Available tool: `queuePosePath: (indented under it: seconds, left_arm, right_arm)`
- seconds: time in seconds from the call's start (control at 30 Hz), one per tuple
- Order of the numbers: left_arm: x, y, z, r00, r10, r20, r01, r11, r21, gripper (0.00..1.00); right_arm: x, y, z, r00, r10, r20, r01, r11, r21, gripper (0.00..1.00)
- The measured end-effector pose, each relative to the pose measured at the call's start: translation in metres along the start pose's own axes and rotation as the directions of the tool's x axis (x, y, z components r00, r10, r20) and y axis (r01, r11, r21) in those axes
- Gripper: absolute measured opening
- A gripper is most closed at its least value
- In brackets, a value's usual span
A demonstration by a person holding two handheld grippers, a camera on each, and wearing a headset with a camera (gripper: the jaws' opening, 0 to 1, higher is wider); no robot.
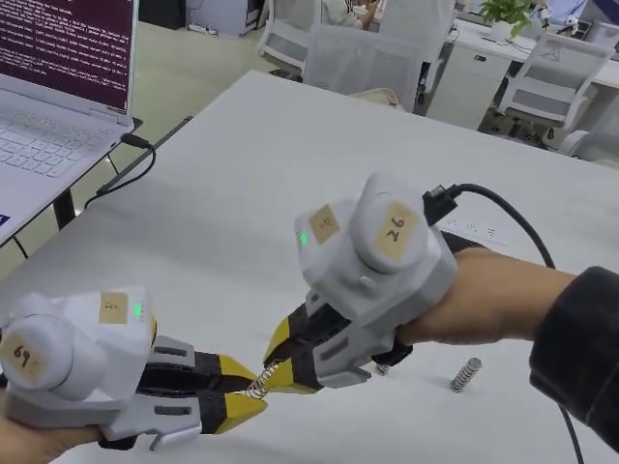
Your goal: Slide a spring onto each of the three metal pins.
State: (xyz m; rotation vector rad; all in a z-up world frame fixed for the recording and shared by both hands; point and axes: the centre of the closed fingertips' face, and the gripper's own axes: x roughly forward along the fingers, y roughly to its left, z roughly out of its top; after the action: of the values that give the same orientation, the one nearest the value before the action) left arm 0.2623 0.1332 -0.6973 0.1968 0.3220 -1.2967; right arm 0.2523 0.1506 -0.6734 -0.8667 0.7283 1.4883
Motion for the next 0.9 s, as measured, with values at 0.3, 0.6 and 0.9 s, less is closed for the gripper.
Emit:
queuePosePath:
  seconds: [0.3,0.6,0.9]
  left_arm:
    - [0.003,-0.001,-0.002,0.9999,-0.007,-0.01,0.007,1.0,0.004,0.02]
    - [0.003,-0.002,-0.005,0.9997,-0.011,-0.021,0.011,1.0,-0.002,0.11]
    - [0.0,-0.001,-0.007,0.9997,-0.002,-0.022,0.002,1.0,-0.025,0.19]
  right_arm:
    - [0.001,0.001,0.0,1.0,0.003,-0.004,-0.003,1.0,0.004,0.07]
    - [0.001,-0.001,-0.002,0.9998,0.001,-0.018,-0.001,1.0,-0.001,0.07]
    - [-0.002,-0.006,-0.011,0.9991,-0.015,-0.04,0.015,1.0,0.003,0.07]
